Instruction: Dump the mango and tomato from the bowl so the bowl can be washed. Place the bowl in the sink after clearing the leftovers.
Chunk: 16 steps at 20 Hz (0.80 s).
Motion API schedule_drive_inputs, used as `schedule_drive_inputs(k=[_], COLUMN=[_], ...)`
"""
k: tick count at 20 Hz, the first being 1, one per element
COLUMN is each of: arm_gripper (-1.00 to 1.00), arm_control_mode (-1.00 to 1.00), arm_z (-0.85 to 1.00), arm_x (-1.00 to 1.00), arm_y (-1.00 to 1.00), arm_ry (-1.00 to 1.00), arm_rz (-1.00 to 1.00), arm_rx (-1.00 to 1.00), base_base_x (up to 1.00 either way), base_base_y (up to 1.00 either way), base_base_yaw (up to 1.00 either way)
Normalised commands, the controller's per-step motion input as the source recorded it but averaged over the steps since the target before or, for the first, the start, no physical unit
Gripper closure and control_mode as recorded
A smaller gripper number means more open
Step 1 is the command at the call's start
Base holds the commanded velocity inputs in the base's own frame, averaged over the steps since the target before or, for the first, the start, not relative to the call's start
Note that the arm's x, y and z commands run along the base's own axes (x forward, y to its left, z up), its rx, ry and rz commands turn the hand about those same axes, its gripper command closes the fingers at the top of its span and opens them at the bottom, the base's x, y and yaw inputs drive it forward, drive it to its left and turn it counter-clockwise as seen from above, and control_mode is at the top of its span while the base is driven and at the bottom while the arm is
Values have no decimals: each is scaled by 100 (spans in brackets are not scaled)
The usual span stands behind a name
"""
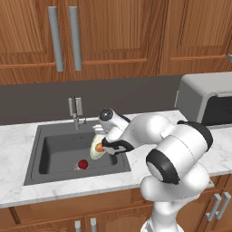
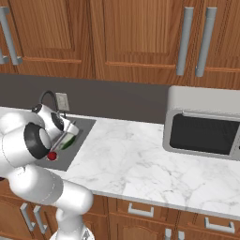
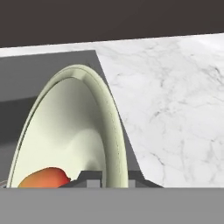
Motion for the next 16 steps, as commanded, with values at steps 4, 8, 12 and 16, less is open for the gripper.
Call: schedule_drive_inputs(k=[4,8,12,16], arm_gripper=[100,100,100,100], arm_control_mode=[-100,-100,-100,-100], arm_z=[0,-1,-8,0], arm_x=[-3,-12,-2,9], arm_y=[35,45,33,8], arm_ry=[-10,-5,0,0], arm_rz=[0,4,5,0], arm_rx=[-26,-31,-22,-15], base_base_x=[0,0,0,0], base_base_y=[0,0,0,0], base_base_yaw=[0,0,0,0])
